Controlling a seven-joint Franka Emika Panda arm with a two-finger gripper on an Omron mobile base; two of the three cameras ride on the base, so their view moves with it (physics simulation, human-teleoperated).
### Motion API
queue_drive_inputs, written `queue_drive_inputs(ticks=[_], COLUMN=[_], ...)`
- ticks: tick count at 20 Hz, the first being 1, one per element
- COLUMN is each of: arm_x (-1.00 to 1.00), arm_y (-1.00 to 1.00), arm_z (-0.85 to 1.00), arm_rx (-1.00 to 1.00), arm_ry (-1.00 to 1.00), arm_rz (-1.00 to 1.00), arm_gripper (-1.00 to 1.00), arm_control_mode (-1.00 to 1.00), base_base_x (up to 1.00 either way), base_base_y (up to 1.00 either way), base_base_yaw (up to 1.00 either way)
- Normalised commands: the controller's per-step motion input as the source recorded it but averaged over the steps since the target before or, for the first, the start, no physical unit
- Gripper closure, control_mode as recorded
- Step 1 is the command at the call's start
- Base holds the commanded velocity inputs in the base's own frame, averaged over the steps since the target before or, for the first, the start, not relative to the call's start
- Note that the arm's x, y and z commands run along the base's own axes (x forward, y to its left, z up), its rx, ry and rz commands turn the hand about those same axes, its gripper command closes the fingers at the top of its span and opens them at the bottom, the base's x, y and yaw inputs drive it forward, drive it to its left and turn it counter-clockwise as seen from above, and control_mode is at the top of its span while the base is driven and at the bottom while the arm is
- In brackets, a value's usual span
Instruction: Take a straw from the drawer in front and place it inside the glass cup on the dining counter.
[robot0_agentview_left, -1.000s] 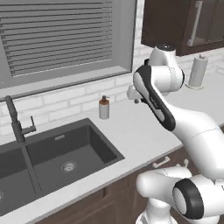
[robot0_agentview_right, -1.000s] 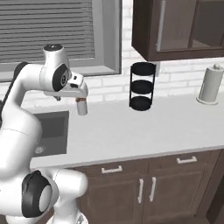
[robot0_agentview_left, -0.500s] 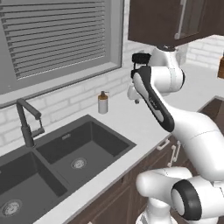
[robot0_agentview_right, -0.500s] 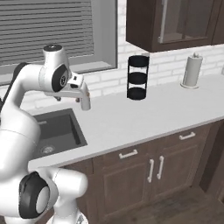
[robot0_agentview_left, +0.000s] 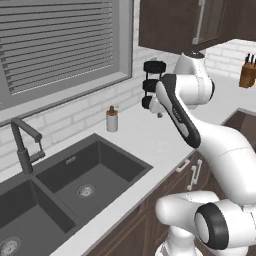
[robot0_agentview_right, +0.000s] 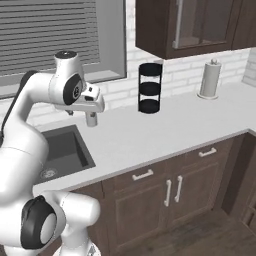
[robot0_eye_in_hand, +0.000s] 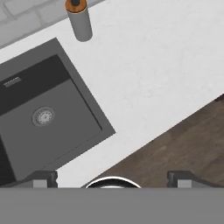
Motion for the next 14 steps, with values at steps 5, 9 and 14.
queue_drive_inputs(ticks=[5,9,14], arm_x=[0.0,0.02,0.0], arm_y=[0.0,0.0,-0.84], arm_z=[0.0,-0.18,-0.97], arm_rx=[0.0,0.01,0.29], arm_ry=[0.0,0.0,-0.11], arm_rz=[0.0,-0.02,-0.06], arm_gripper=[-1.0,-1.0,-1.0], arm_control_mode=[1.0,-1.0,-1.0], base_base_x=[0.13,0.12,0.0], base_base_y=[0.17,0.15,0.0], base_base_yaw=[-0.09,-0.07,0.0])
